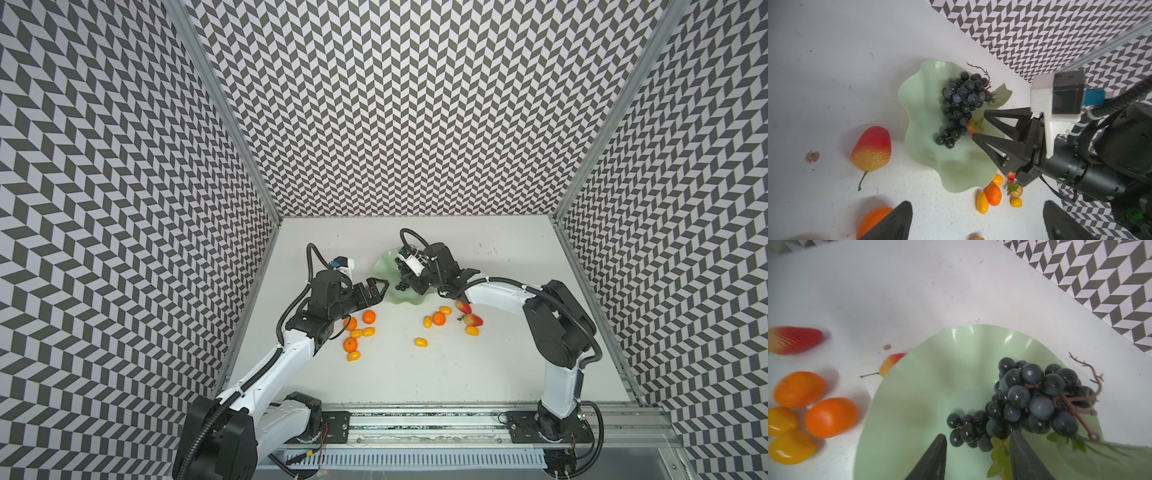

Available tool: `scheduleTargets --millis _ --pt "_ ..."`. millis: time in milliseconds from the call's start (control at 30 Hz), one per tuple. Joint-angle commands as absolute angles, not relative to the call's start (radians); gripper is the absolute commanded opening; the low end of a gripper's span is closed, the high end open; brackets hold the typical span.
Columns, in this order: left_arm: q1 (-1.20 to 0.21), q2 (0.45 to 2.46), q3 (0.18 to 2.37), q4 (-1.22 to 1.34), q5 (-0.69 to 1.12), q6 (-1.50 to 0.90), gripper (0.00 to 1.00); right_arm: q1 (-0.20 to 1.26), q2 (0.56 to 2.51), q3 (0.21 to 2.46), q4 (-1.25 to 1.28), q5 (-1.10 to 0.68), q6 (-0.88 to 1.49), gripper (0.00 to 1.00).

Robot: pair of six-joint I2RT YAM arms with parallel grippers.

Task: Arrange fruit in a fruit bowl
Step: Place the fruit in the fruit bowl, then pick up the fruit from the center of the table.

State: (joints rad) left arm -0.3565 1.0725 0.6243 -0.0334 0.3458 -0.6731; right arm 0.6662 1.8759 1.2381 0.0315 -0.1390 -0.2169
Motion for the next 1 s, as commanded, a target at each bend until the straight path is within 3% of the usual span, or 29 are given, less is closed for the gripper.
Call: scheduleTargets --millis 0,400,600,967 --pt "-0.419 1.057 0.620 -0.037 0.300 -0.627 1.00 0.656 1.767 1.189 0.078 -0.125 -0.057 0.45" --pt "-0.646 1.157 0.643 0.104 0.255 -0.627 1.00 0.640 1.547 1.083 -0.330 0.005 0.055 0.43" --pt "-0.726 1.193 0.607 0.214 0.244 -0.700 1.00 0.640 1.545 1.079 -0.533 0.001 0.021 0.42" --pt "-0.805 1.222 0.492 0.416 0.214 -0.846 1.00 0.641 1.615 1.065 -0.601 0.106 -0.032 0.42"
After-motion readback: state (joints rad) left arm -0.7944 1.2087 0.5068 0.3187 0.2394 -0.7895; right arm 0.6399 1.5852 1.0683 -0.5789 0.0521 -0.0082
